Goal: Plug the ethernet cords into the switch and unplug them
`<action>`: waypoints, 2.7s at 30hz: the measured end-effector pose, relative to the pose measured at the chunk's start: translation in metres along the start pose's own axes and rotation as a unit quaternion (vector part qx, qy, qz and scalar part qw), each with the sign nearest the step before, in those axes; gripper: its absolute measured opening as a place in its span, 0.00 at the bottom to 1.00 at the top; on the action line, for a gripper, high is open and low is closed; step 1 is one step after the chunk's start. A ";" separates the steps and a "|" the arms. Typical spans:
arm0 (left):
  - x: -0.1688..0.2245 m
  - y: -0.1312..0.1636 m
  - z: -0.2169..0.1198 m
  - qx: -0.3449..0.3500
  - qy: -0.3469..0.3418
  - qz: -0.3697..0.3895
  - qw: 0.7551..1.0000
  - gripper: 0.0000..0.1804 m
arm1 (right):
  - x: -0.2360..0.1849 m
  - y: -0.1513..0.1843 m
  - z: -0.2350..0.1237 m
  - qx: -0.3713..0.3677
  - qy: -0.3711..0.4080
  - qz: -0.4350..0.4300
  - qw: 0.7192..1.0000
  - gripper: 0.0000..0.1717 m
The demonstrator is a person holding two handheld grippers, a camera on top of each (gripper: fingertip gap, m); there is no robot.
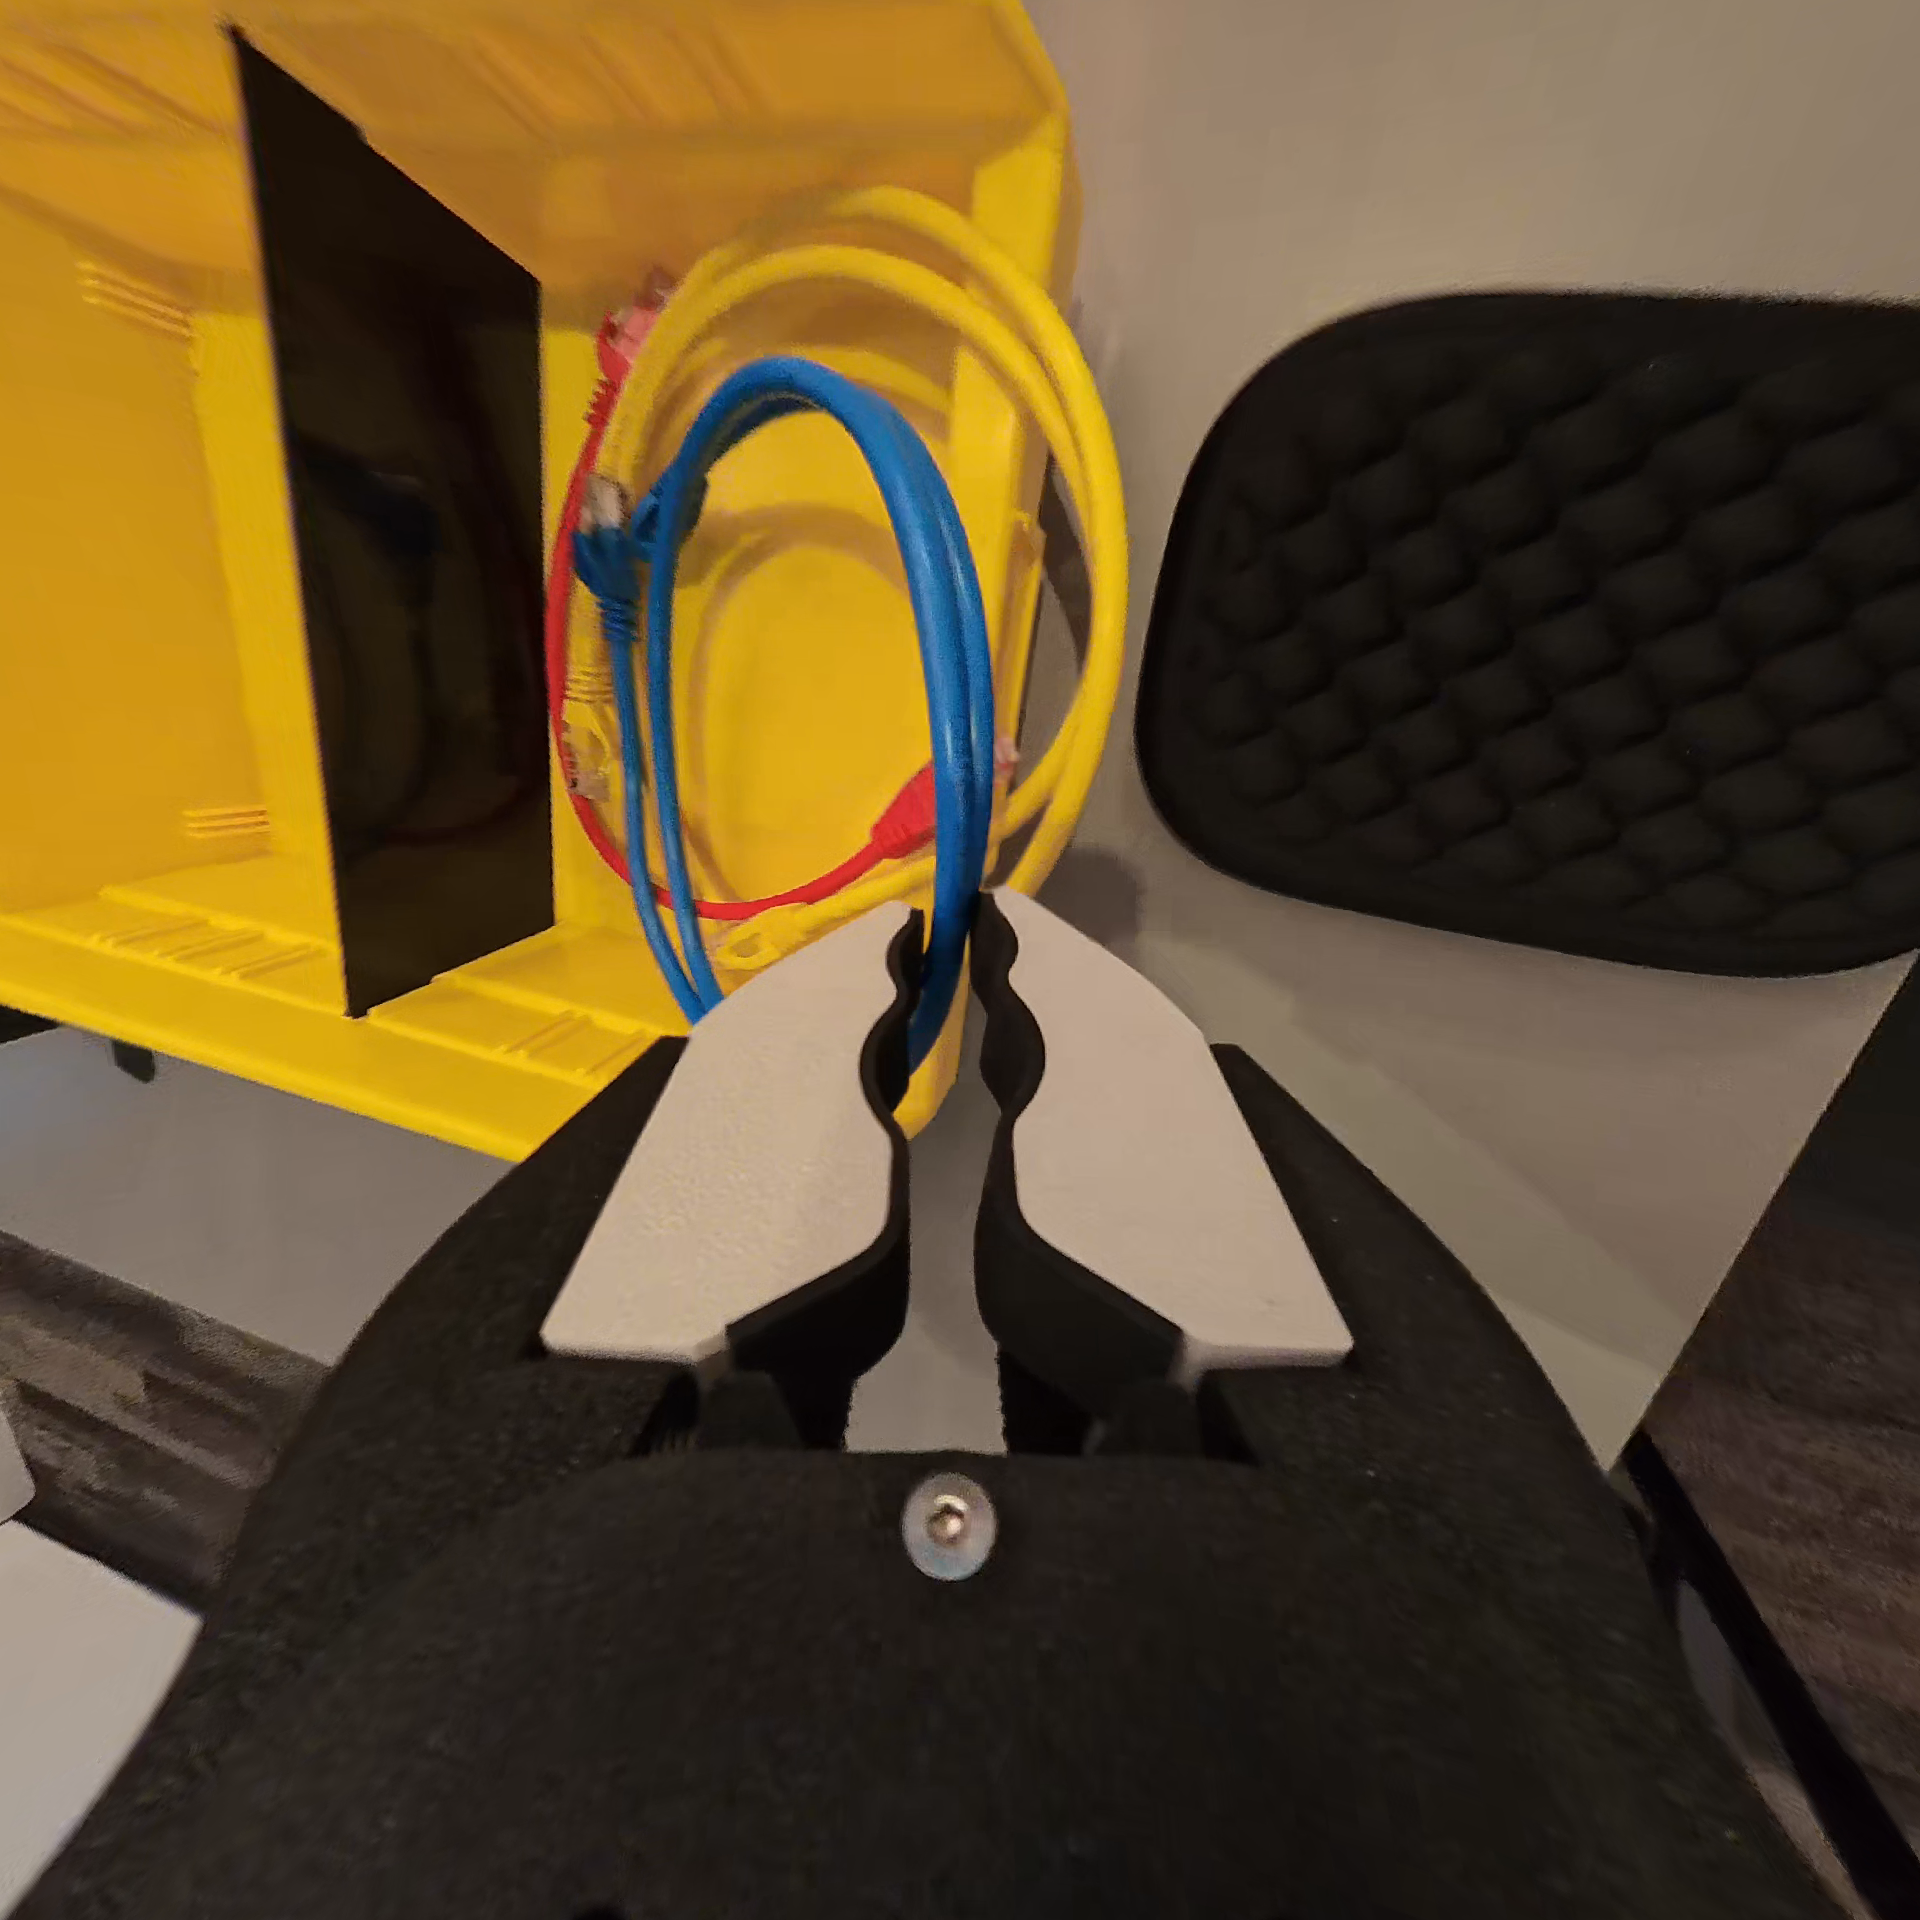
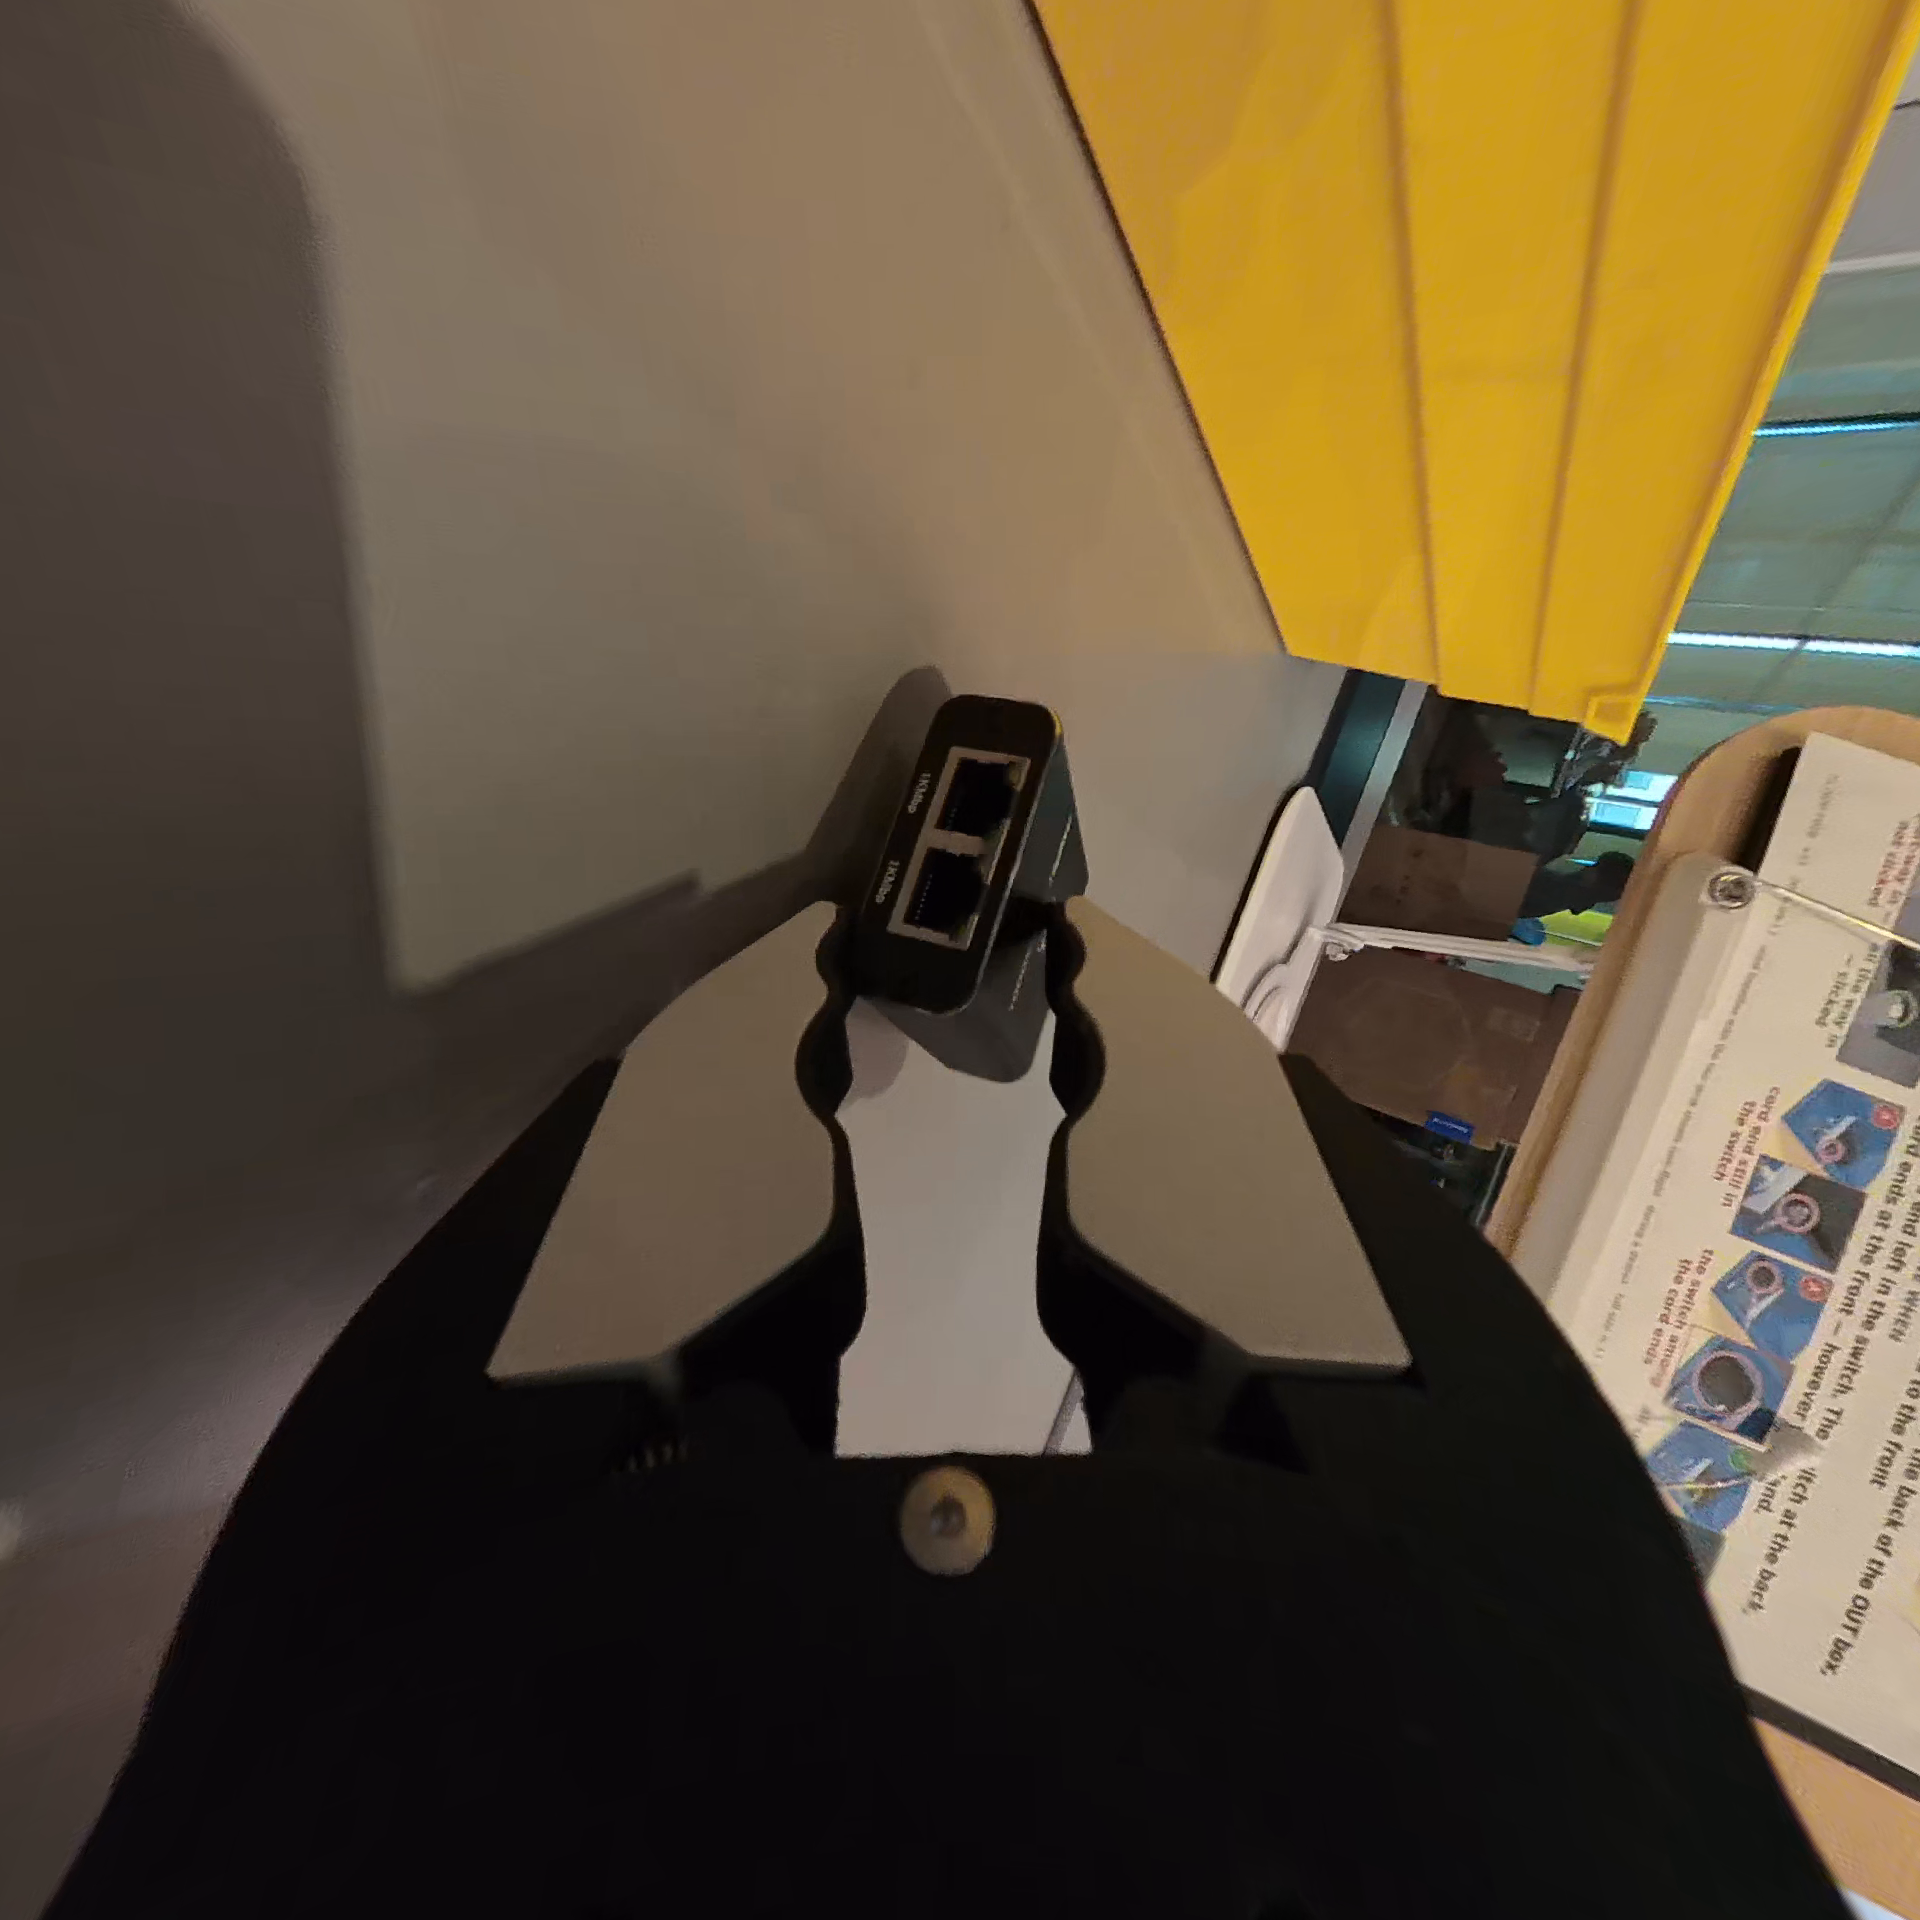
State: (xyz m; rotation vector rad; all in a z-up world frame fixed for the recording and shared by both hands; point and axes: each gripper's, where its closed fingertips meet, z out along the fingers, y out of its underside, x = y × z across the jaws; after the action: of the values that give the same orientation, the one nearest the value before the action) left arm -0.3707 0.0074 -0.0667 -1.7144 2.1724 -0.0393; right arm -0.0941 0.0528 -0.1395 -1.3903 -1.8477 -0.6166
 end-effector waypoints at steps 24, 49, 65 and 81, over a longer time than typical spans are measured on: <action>-0.085 -0.118 -0.095 0.087 -0.093 -0.114 0.985 0.03 | 0.120 -0.060 -0.134 0.186 0.096 0.292 0.933 0.27; -0.027 -0.229 -0.106 0.215 -0.058 -0.103 0.969 0.18 | 0.066 -0.069 -0.154 0.200 0.169 0.122 0.957 0.04; 0.004 -0.213 -0.025 0.195 -0.013 -0.113 0.974 0.17 | -0.100 -0.023 -0.141 0.017 -0.094 0.065 0.993 0.25; -0.035 -0.227 0.083 0.032 0.008 -0.005 0.999 0.17 | 0.017 -0.033 -0.192 0.223 0.044 0.356 0.907 0.23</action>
State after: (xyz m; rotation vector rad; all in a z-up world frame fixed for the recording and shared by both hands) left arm -0.1267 -0.0011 -0.0777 -1.6949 2.1506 -0.1260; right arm -0.0770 -0.0893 -0.0055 -1.5356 -1.1649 0.1143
